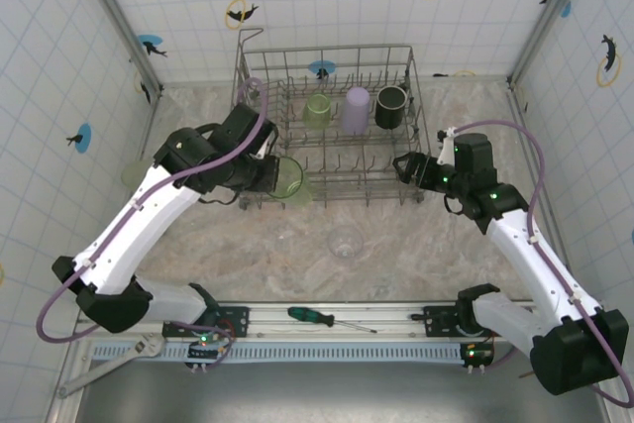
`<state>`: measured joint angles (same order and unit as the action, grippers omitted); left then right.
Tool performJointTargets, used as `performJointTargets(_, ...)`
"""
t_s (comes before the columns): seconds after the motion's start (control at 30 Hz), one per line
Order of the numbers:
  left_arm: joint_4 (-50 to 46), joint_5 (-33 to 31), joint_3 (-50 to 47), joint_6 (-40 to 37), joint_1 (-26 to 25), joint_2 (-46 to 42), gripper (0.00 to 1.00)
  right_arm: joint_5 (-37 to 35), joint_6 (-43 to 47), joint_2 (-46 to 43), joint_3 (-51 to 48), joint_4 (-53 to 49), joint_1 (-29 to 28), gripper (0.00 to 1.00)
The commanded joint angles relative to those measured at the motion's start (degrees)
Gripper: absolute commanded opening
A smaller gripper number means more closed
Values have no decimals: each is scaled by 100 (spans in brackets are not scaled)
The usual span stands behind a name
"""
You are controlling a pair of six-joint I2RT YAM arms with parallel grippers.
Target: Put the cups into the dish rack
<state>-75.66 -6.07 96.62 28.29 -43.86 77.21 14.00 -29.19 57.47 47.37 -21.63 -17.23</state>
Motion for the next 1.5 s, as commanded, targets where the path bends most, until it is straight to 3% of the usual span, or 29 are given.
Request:
performJointTargets(0.0, 288, -204, 618, -12, 9, 137, 0, 51, -43, 58, 114, 203, -26, 100)
performJointTargets(0.37, 443, -114, 1259, -17, 9, 435, 0, 89, 3, 209, 264, 191, -35, 100)
performJointTargets(0.67, 2007, -733, 669, -400, 13, 294, 0, 208, -4, 322, 325, 262, -34, 100)
performJointTargets(0.93, 3685, -1287, -598, -902, 113, 130, 0, 326, -73, 300, 432, 418, -39, 100)
performJointTargets(1.17, 5468, -317, -2096, -796, 839, -302, 0, 708, -465, 455, 487, 960, -50, 100)
performJointTargets(1.3, 6315, 930, -2806, -173, 1565, -439, 0, 725, -817, 575, 484, 1385, -57, 100)
performJointTargets(1.47, 6833, 1466, -3096, 30, 1756, -329, 0, 1087, -1384, 792, 331, 2264, -120, 100)
